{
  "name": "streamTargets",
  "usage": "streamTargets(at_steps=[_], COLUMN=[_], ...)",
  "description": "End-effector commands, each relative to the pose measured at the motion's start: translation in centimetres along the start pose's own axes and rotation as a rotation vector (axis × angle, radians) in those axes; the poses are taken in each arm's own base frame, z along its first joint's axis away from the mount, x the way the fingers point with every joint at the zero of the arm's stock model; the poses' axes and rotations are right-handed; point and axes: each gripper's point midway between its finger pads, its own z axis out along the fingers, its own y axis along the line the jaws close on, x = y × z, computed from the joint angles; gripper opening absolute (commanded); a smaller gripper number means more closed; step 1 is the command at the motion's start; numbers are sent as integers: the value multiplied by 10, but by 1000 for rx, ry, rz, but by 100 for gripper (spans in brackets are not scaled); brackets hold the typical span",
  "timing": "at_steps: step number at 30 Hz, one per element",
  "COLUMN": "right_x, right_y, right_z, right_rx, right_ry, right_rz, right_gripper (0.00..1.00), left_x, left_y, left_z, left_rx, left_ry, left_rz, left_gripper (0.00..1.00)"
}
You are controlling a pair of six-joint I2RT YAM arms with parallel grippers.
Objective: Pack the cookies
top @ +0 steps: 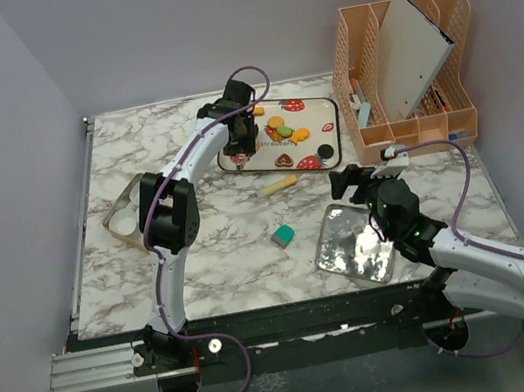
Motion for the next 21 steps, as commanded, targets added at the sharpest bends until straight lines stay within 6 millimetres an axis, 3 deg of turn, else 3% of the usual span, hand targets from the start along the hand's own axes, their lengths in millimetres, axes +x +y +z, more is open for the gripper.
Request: streamTargets(at_steps=[1,11,15,21], right_x=[-1,-3,-5,-6], right_y=[-6,-5,-5,-5], right_z=[0,-1,-2,-3], right_rx=[22,17,15,11], right_ry=[-15,-21,-26,-27], right_rz=[3,4,6,5], right_gripper=[100,100,100,100], left_x=[-23,-25,-19,-7], left_y=[-5,4,12,27], left_z=[-48,-91,-107,-134], left_rx=[26,13,-7,-46], left_ry=[-89,-152,-172,-209], left_rz=[-18,-55,-74,-108], left_gripper=[23,14,3,0])
